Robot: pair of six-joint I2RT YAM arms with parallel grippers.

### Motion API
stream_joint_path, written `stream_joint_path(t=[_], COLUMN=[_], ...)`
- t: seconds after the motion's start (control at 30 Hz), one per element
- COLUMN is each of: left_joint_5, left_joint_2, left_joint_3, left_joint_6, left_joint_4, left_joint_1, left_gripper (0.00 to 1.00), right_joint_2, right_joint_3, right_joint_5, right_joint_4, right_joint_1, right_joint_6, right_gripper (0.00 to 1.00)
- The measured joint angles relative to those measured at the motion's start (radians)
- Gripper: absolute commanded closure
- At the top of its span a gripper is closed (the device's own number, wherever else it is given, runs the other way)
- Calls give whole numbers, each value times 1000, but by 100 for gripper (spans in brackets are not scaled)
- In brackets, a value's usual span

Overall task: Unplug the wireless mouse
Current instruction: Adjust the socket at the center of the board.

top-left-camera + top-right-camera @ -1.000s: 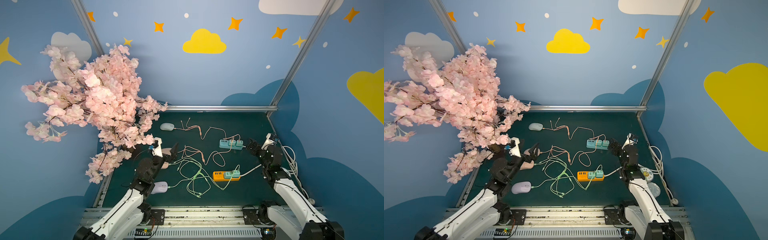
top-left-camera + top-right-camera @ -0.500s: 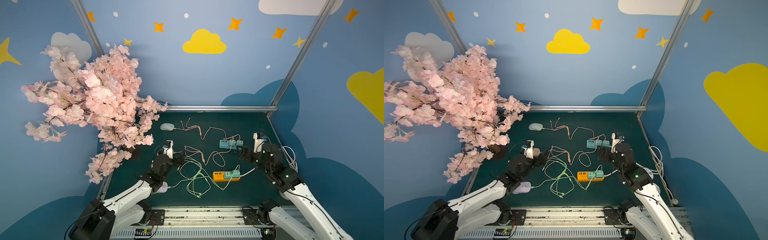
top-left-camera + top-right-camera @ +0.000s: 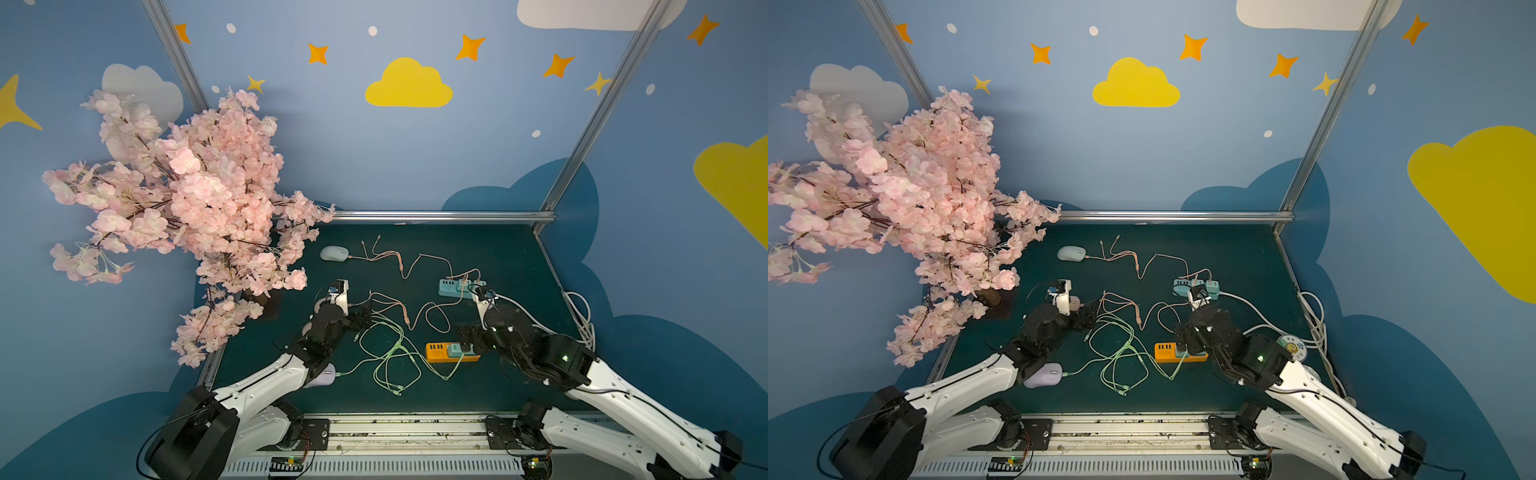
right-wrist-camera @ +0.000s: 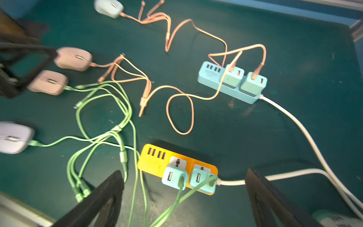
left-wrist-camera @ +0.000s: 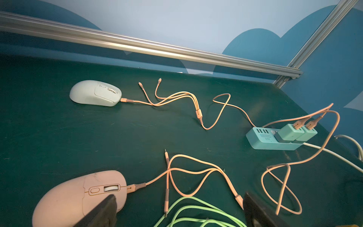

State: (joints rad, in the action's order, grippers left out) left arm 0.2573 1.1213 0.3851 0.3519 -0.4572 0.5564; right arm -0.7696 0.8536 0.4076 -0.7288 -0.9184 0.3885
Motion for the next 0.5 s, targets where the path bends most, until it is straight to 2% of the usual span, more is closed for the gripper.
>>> stream_joint_path(t=[0.13,0.3,0.37,0.5], left_joint_5=[-63,-179,-226,-273], left_joint_2=[41,104,123,217], left_joint_3=[18,117,146,241], left_joint_6=[10,-5,-28,-79], left_joint_4=[5,53,63,128], left_joint_1=[0,20,49,122], left_gripper=[1,1,1,1], right_joint_2=[55,-72,-133,-163], right_joint_3=[-6,61,76,80], right_joint_5=[-30,-42,-46,-85], right_joint_4=[-22,-124,-162,-213], right_joint_1=[0,0,2,26], right_joint_6=[4,49,72,97], right_gripper=[2,8,12,19])
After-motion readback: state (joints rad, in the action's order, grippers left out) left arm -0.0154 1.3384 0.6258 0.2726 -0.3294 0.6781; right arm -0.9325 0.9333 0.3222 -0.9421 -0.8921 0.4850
